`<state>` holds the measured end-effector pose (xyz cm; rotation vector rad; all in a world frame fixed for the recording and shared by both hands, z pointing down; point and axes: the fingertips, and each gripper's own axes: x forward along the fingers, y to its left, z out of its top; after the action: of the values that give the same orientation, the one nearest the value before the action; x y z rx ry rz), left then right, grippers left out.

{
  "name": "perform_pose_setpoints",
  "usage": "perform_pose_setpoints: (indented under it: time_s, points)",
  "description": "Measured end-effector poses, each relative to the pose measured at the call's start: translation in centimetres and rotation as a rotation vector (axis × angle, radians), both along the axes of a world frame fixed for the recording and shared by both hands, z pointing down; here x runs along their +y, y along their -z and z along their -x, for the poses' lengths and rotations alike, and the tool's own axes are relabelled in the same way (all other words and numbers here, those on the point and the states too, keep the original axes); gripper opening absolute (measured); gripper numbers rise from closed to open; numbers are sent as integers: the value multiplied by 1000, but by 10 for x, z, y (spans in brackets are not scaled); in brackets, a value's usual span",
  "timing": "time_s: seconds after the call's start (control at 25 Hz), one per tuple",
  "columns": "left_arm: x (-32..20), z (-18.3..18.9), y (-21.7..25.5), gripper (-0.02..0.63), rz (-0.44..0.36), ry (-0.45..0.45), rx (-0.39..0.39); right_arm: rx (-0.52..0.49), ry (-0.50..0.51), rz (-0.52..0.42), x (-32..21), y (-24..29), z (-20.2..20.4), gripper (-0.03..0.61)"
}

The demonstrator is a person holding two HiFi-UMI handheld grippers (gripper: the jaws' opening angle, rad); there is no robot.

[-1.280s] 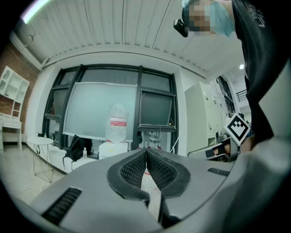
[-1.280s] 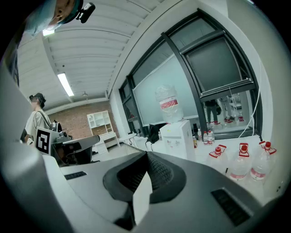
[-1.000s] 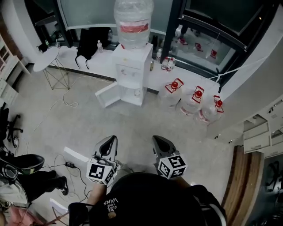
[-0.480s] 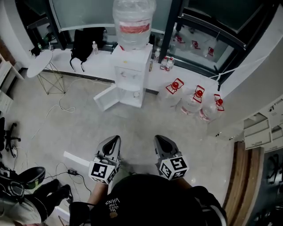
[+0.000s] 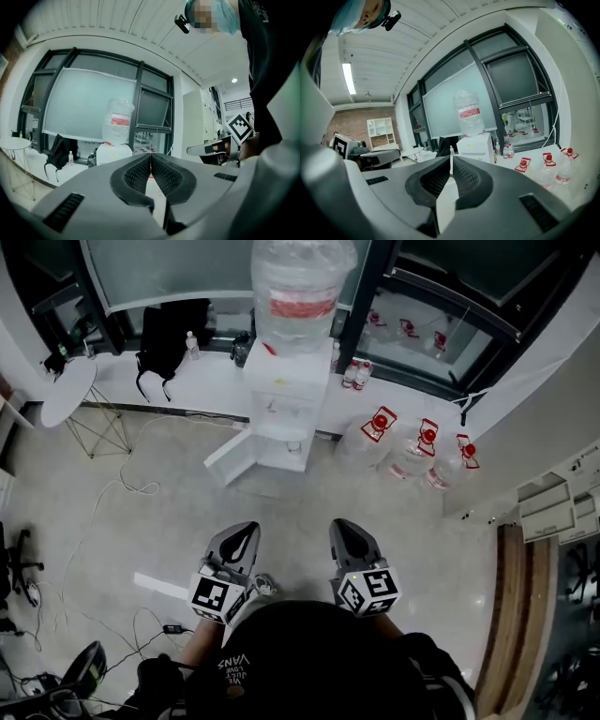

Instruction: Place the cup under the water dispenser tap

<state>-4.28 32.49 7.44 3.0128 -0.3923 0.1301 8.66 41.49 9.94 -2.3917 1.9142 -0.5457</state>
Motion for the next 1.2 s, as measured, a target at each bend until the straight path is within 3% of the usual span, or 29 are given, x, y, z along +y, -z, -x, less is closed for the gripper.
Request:
perform_pose_setpoints:
  time_s: [0.24,0.52,0.72,1.0,1.2]
  points:
    - [-53,22,-8,20,-13,-39,-9,-15,-55,-36,-50,-2,19,46]
    - [-99,34,-10,20,17,-4,5,-5,-52,-15,-103,-11,19,48]
    - [-133,39,-21,20,18,64,5,1,10,35,-147,-28,9,114]
    - [-182,35,-43,20,63,187,8,23,124,138,-215,-69,-17,146]
    - [-225,24,-69,20,104,268,-4,97,206,232,-270,-112,-41,153]
